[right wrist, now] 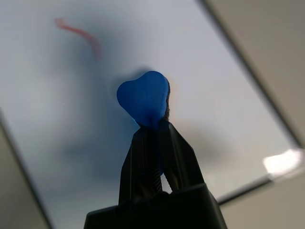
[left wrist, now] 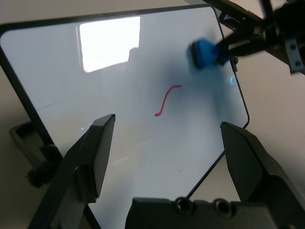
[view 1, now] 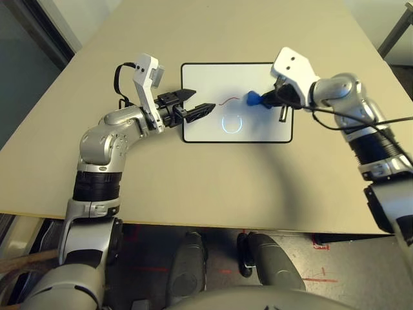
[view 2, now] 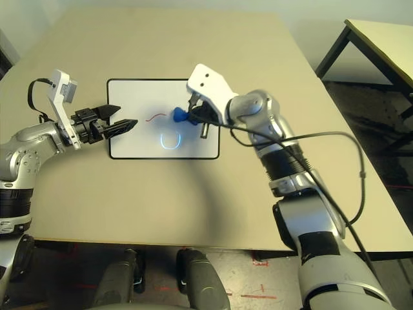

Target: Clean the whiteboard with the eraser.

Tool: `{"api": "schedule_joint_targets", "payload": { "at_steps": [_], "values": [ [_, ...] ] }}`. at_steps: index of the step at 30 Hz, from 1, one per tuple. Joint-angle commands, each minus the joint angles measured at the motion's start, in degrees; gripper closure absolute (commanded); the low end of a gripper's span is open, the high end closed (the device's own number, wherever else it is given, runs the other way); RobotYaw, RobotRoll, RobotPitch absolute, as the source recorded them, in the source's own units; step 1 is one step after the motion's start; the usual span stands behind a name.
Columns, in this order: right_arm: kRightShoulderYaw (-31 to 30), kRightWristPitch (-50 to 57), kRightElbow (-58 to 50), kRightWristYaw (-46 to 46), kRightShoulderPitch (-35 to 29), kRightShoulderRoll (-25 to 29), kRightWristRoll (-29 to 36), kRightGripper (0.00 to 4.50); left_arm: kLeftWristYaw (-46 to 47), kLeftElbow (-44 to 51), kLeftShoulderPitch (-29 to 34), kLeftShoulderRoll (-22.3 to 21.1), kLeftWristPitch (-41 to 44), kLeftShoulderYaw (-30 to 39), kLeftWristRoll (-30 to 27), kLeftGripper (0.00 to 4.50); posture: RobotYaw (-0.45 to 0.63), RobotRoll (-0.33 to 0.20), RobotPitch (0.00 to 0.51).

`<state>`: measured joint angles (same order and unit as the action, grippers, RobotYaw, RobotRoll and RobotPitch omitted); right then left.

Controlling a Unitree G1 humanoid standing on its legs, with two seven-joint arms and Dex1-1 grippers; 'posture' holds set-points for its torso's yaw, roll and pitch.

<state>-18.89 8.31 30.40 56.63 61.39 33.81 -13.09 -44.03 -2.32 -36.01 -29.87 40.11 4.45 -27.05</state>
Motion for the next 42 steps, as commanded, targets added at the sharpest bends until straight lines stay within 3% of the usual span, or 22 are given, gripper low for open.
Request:
{"api": "schedule_joint_targets", "payload": {
  "at_steps": [1, 10, 15, 24, 29, 42],
  "values": [
    [-0.5, 1.0, 2.2, -1.3, 0.4, -0.9, -1.7, 4.48, 0.3, 1.1, 0.6, 0.4, 0.3, 0.0, -0.5, 0.00, -0.01, 0.000, 0.157],
    [-4.4, 7.8, -11.6, 2.5, -7.9, -6.5, -1.1, 4.49, 1.5, 2.7, 1.1, 0.8, 1.1, 0.3, -1.1, 0.00, 0.00, 0.000, 0.160],
    [-5.2, 8.6, -12.6, 2.9, -8.8, -8.0, -1.4, 4.49, 2.3, 3.7, 1.4, 0.6, 1.9, 0.6, -1.7, 0.00, 0.01, 0.000, 0.161],
    [-1.7, 1.8, 3.3, -2.4, 4.0, -8.1, -1.8, 4.50, 3.5, 5.2, 2.4, 0.4, 2.5, 0.9, -2.5, 0.00, 0.02, 0.000, 0.161],
    [-1.5, -0.6, 6.9, -3.4, 5.9, -8.2, -1.7, 4.50, 3.8, 5.7, 2.7, 0.5, 2.7, 0.9, -2.7, 0.00, 0.02, 0.000, 0.159],
    [-2.3, 4.6, -7.4, 0.7, -8.6, -6.9, -1.4, 4.50, 3.5, 5.5, 2.0, 0.4, 2.8, 0.6, -2.8, 0.00, 0.02, 0.000, 0.155]
  ]
}}
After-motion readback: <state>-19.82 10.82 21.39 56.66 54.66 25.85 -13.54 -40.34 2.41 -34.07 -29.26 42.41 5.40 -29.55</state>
